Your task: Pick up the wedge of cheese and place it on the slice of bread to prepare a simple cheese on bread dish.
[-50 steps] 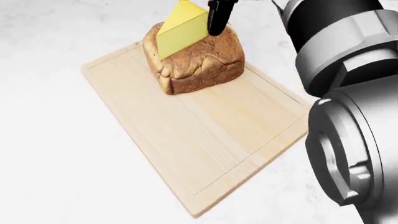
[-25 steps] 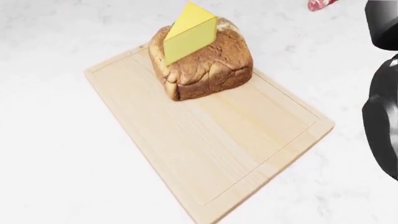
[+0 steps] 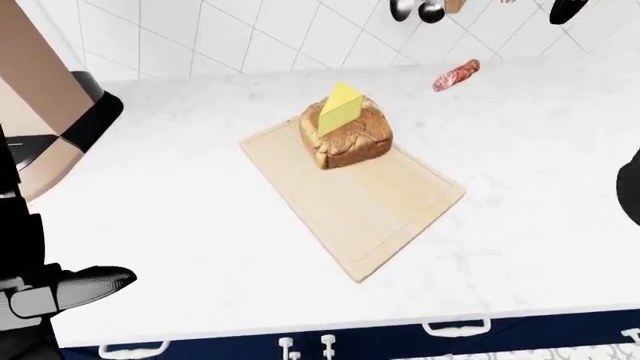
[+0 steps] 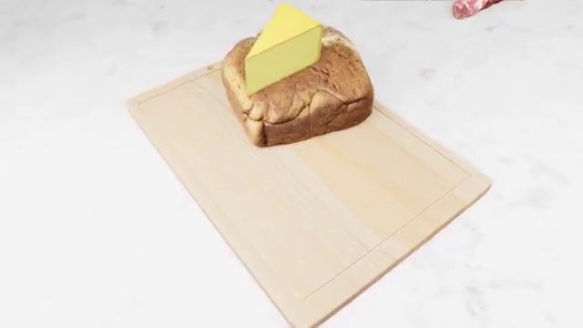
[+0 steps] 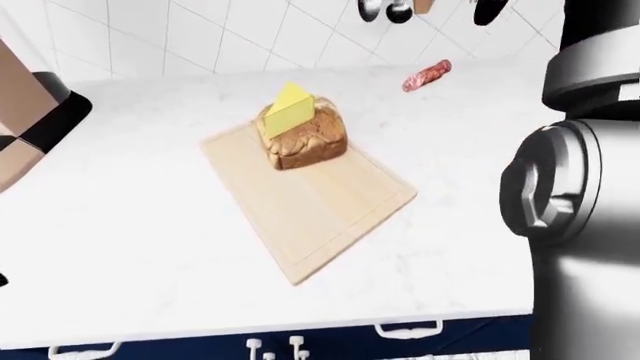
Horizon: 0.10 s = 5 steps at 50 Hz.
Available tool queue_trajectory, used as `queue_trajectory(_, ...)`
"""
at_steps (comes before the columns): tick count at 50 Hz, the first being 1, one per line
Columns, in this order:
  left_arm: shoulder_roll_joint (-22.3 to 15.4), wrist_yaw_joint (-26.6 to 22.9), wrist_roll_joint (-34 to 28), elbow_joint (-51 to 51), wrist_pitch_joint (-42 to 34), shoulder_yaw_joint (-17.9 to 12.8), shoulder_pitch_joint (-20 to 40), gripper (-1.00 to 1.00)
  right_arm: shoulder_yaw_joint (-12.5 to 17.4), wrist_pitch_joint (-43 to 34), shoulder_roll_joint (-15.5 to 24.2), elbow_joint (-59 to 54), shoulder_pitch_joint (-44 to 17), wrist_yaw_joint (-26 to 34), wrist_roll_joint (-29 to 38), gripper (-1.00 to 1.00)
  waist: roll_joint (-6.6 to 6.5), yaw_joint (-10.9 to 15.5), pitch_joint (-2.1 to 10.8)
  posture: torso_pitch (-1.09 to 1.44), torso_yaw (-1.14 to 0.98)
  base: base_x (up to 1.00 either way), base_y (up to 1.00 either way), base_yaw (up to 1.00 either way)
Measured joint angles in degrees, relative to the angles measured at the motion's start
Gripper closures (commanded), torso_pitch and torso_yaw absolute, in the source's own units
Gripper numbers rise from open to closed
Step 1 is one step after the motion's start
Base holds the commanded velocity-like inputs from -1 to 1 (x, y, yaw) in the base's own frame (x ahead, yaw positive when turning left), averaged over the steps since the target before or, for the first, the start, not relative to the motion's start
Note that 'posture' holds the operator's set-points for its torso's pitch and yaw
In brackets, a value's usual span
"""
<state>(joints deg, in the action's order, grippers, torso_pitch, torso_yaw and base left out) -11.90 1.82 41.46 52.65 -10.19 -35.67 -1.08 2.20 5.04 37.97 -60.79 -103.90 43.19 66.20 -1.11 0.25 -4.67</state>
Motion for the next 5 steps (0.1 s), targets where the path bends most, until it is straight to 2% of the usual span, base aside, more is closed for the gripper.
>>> queue_trajectory(5, -0.2, -0.2, 0.0, 0.0, 0.0, -0.1, 0.4, -1.00, 1.5, -1.0, 3.1, 6.6, 3.3, 4.2, 0.6, -1.00, -0.09, 0.0, 0.03, 0.00, 0.00, 0.00, 0.00, 0.00)
